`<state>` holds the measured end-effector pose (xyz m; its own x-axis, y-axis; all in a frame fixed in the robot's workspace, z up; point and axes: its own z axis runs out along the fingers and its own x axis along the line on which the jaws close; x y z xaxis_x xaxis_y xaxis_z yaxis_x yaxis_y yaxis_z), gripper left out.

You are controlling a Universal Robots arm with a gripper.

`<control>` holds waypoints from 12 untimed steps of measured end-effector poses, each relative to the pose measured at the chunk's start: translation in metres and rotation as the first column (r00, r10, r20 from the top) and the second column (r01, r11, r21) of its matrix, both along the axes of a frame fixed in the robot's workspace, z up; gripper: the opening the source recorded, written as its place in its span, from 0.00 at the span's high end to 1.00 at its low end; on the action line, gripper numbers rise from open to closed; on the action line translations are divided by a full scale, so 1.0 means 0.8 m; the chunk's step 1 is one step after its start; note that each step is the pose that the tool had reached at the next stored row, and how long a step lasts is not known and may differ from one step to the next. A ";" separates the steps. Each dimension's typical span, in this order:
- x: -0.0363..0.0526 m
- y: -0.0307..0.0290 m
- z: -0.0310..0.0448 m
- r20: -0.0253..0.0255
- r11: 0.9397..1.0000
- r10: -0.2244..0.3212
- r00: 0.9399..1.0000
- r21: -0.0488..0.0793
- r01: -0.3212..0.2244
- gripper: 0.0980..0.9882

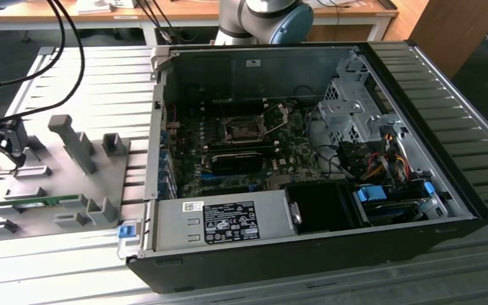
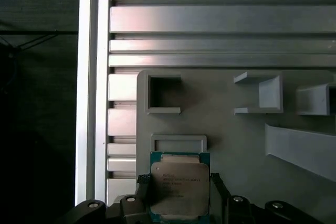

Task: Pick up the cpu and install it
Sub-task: 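Pick up the cpu and move it towards the insertion slot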

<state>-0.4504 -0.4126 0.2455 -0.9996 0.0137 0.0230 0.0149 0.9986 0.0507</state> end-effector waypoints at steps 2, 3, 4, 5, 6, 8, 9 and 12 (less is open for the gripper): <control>0.000 0.0000 0.0010 0.000 1.000 0.000 1.000 0.001 0.000 0.51; 0.000 0.0000 0.0015 0.000 1.000 0.000 1.000 0.001 0.000 0.51; 0.000 0.0000 0.0020 0.000 1.000 0.000 1.000 0.002 0.000 0.51; 0.000 0.0000 0.0023 0.000 1.000 0.000 1.000 0.002 0.000 0.51; 0.000 0.0000 0.0026 0.000 1.000 0.000 1.000 0.003 0.000 0.51; 0.000 0.0000 0.0032 0.000 1.000 0.000 1.000 0.003 0.000 0.51; 0.000 0.0000 0.0035 0.000 1.000 0.000 1.000 0.003 0.000 0.51; 0.000 0.0000 0.0066 0.000 1.000 0.000 1.000 0.003 0.000 0.51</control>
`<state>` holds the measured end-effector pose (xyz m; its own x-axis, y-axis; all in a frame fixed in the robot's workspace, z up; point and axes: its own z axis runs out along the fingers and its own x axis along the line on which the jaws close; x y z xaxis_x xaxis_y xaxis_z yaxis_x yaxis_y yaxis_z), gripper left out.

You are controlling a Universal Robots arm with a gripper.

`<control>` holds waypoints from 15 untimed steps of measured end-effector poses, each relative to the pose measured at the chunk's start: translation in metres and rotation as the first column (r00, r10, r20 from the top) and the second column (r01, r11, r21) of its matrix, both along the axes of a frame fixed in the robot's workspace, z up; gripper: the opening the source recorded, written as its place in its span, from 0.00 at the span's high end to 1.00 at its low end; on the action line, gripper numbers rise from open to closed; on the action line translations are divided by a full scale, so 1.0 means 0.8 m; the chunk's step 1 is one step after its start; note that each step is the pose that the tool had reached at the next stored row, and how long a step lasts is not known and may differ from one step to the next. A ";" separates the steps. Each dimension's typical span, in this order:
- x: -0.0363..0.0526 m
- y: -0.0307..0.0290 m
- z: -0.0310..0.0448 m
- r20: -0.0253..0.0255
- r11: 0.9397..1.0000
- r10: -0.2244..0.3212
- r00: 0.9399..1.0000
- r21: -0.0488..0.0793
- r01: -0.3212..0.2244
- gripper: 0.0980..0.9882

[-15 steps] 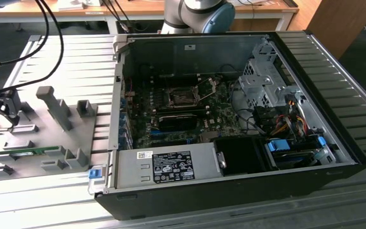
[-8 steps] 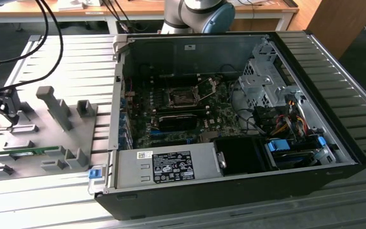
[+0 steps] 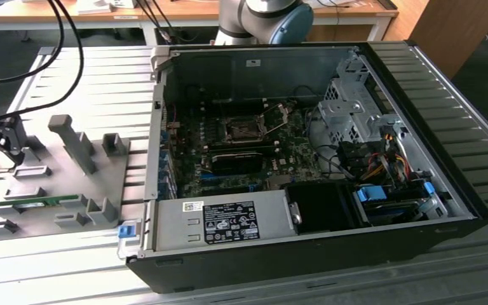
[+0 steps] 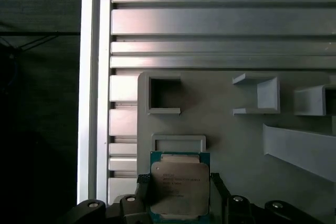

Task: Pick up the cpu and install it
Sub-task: 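Pick up the cpu and move it towards the insertion slot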

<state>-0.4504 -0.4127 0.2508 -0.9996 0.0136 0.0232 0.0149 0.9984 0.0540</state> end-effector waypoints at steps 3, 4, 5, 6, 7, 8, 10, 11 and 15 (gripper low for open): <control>0.000 0.0000 0.0018 0.000 1.000 0.000 1.000 0.000 0.000 0.51; 0.000 0.0000 0.0022 0.000 1.000 0.000 1.000 0.000 0.000 0.51; 0.000 0.0000 0.0025 0.000 1.000 0.000 1.000 0.000 0.000 0.51; 0.000 0.0000 0.0028 0.000 1.000 0.000 1.000 0.000 0.000 0.51; 0.000 0.0000 0.0031 0.000 1.000 0.000 1.000 0.000 0.000 0.51; 0.000 0.0000 0.0036 0.000 1.000 0.000 1.000 0.000 0.000 0.51; 0.000 0.0000 0.0045 0.000 1.000 0.000 1.000 0.000 0.000 0.51; 0.000 0.0000 0.0049 0.000 1.000 0.000 1.000 0.000 0.000 0.51; 0.000 0.0000 0.0064 0.000 1.000 0.000 1.000 0.000 0.000 0.51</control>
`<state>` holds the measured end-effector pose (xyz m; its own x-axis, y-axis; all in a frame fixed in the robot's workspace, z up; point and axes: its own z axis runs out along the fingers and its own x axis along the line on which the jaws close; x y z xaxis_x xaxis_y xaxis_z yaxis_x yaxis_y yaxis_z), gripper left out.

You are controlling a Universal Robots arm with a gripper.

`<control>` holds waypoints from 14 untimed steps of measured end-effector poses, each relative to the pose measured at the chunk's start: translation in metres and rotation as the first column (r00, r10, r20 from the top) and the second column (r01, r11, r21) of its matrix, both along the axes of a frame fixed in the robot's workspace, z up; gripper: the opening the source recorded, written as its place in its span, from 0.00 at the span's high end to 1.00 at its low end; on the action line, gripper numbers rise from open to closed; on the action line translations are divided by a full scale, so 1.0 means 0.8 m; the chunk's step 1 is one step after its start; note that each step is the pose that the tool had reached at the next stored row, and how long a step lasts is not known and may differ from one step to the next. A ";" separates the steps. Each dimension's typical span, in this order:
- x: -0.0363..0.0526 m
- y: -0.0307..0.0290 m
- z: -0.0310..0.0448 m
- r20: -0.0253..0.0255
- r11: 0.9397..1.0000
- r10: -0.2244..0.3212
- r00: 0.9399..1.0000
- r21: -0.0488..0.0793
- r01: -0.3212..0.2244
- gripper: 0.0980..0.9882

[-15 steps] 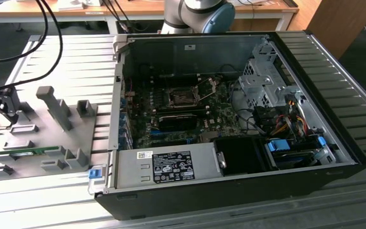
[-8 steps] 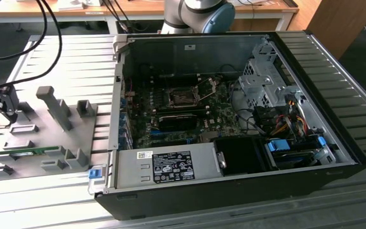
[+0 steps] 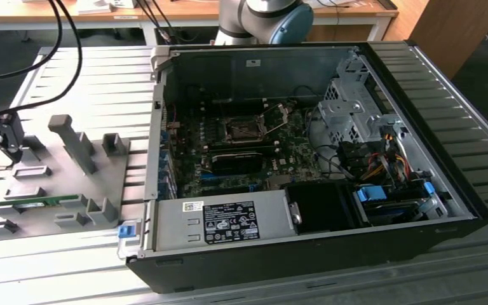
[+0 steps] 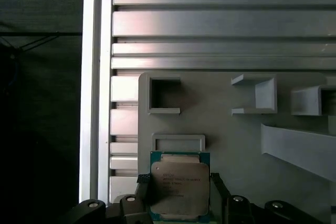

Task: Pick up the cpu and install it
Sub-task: 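Pick up the cpu and move it towards the insertion slot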

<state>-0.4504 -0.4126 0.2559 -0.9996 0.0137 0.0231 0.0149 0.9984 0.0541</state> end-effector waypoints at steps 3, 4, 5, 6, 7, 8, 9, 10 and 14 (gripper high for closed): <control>0.000 0.0000 0.0011 0.000 1.000 0.000 1.000 0.000 0.000 0.51; 0.000 0.0000 0.0015 0.000 1.000 0.000 1.000 0.000 0.000 0.51; 0.000 0.0000 0.0020 0.000 1.000 0.000 1.000 0.000 0.000 0.51; 0.000 0.0000 0.0024 0.000 1.000 0.000 1.000 0.000 0.000 0.51; 0.000 0.0000 0.0029 0.000 1.000 0.000 1.000 0.000 0.000 0.51; 0.000 0.0000 0.0033 0.000 1.000 0.000 1.000 0.000 0.000 0.51; 0.000 0.0000 0.0038 0.000 1.000 0.000 1.000 0.000 0.000 0.51; 0.000 0.0000 0.0044 0.000 1.000 0.000 1.000 0.000 0.000 0.51; 0.000 0.0000 0.0063 0.000 1.000 0.000 1.000 0.000 0.000 0.51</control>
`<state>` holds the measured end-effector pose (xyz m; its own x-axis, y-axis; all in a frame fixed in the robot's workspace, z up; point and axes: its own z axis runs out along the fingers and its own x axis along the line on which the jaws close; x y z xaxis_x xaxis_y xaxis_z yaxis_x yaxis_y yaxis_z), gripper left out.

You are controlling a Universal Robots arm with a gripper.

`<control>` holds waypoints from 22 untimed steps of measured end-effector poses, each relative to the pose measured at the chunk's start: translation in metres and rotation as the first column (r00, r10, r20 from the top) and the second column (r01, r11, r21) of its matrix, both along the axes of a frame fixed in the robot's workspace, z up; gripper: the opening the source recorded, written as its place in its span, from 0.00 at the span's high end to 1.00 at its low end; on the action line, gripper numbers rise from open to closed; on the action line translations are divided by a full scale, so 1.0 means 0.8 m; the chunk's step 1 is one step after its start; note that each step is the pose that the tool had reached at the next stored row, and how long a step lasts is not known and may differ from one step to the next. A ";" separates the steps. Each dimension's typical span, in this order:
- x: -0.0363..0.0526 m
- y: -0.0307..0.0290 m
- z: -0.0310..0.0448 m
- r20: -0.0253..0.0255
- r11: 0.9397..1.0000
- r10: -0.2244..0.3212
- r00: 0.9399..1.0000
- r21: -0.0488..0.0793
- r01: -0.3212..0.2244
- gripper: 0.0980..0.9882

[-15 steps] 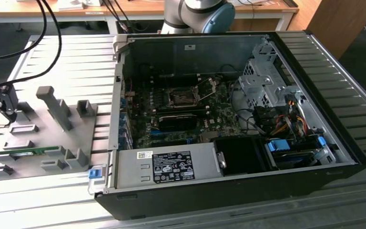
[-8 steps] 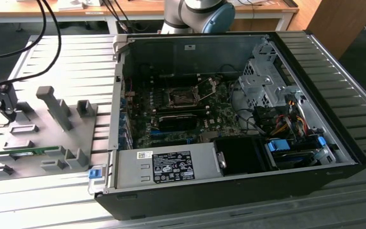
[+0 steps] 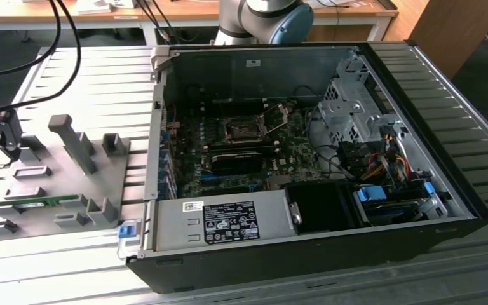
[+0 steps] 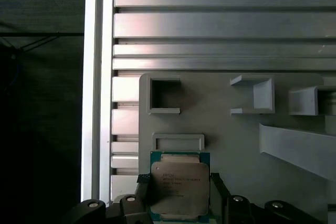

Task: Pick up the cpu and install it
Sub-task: 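Pick up the cpu and move it towards the insertion slot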

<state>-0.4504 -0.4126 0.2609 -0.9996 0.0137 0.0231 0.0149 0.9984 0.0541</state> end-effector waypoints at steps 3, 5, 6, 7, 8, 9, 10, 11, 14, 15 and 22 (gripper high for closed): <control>0.000 0.0000 0.0015 0.000 1.000 0.000 1.000 0.000 0.000 0.51; 0.000 0.0000 0.0025 0.000 1.000 0.000 1.000 0.000 0.000 0.51; 0.000 0.0000 0.0031 0.000 1.000 0.000 1.000 0.000 0.000 0.51; 0.000 0.0000 0.0037 0.000 1.000 0.000 1.000 0.000 0.000 0.51; 0.000 0.0000 0.0042 0.000 1.000 0.000 1.000 0.000 0.000 0.51; 0.000 0.0000 0.0048 0.000 1.000 0.000 1.000 0.000 0.000 0.51; 0.000 0.0000 0.0055 0.000 1.000 0.000 1.000 0.000 0.000 0.51; 0.000 0.0000 0.0060 0.000 1.000 0.000 1.000 0.000 0.000 0.51; 0.000 0.0000 0.0078 0.000 1.000 0.000 1.000 0.000 0.000 0.51; 0.000 0.0000 0.0080 0.000 1.000 0.000 1.000 0.000 0.000 0.51; 0.000 0.0000 0.0108 0.000 1.000 0.000 1.000 0.000 0.000 0.51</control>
<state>-0.4504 -0.4126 0.2695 -0.9996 0.0137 0.0231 0.0149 0.9984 0.0540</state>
